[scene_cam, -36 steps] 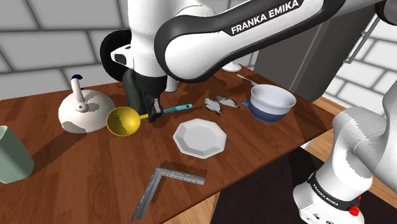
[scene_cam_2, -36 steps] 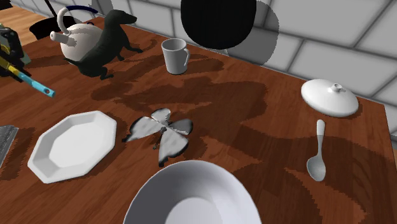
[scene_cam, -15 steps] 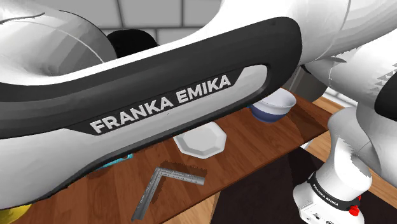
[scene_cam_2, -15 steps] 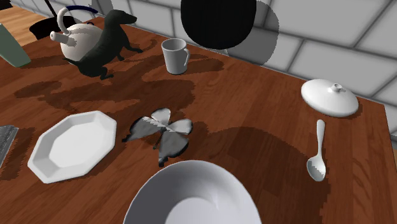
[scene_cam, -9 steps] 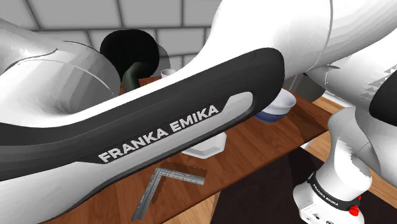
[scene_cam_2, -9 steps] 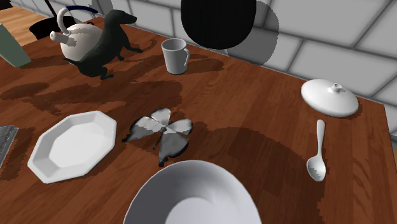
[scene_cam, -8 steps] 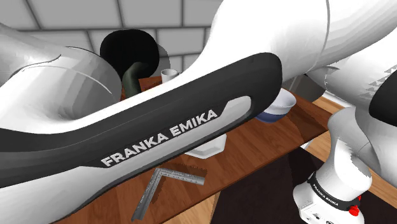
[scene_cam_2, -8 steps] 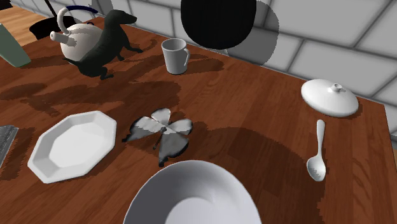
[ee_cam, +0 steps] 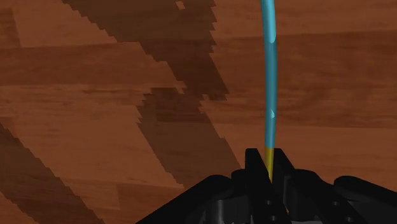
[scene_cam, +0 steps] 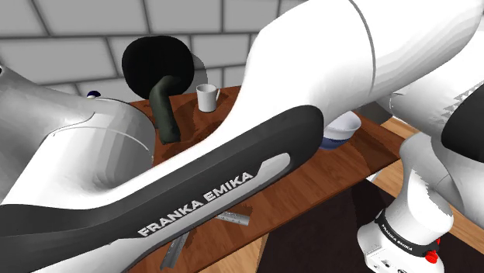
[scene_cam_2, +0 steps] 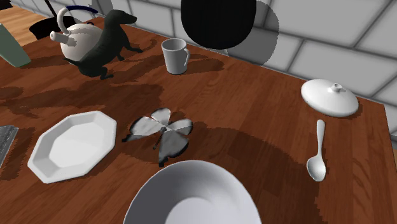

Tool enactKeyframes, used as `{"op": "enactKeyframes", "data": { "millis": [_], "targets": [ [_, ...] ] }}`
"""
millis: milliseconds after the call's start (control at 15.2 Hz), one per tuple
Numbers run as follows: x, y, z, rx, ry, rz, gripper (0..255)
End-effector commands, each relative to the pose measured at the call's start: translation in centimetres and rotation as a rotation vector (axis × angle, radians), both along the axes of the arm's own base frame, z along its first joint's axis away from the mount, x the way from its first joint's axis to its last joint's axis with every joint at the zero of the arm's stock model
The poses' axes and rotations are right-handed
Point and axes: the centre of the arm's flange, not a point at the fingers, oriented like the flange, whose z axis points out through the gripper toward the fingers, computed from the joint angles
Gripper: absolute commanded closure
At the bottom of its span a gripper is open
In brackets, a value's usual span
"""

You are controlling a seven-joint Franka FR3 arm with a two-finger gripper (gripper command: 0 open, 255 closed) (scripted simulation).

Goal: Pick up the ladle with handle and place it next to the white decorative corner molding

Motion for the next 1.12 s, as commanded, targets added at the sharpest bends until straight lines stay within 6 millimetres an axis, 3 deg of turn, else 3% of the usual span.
{"op": "enactKeyframes", "data": {
  "millis": [0,198,726,792,1056],
  "targets": [
    [0.1,-0.1,-1.0,0.001,0.0,0.0,255],
    [0.1,-0.1,-2.5,0.001,0.0,0.0,255],
    [0.1,-0.1,-2.5,0.001,0.0,0.0,255],
    [0.1,-0.1,-2.5,0.001,0.0,0.0,0],
    [0.1,-0.1,-2.5,0.001,0.0,0.0,0]
  ]
}}
